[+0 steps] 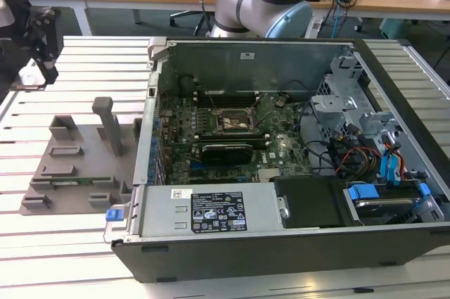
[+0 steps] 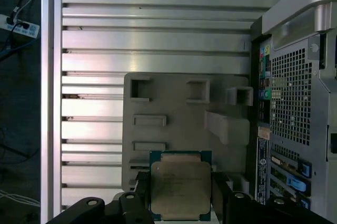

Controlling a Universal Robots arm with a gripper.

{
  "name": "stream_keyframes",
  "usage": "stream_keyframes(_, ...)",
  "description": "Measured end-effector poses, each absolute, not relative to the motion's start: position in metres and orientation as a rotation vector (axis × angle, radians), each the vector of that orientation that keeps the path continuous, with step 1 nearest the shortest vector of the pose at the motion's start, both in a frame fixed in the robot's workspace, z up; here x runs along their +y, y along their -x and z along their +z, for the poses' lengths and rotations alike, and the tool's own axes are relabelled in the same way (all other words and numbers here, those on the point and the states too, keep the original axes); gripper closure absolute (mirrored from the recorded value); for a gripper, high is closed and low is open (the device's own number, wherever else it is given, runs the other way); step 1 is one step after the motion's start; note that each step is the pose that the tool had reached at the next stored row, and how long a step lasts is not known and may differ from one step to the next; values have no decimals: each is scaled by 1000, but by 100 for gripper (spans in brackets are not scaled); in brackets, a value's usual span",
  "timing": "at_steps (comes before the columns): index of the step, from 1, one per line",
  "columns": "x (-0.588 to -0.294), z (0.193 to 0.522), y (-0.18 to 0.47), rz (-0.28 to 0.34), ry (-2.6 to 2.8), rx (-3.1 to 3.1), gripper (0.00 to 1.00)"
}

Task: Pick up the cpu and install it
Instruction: 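Pick up the cpu and move it towards the insertion slot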

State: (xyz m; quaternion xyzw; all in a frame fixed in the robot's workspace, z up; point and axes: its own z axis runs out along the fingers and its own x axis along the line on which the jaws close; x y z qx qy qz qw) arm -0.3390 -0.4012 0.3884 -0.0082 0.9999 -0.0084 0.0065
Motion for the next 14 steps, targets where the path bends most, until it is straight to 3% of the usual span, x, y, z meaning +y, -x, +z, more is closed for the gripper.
stream_keyframes(14,-401,388,311,-26,25,3128,45)
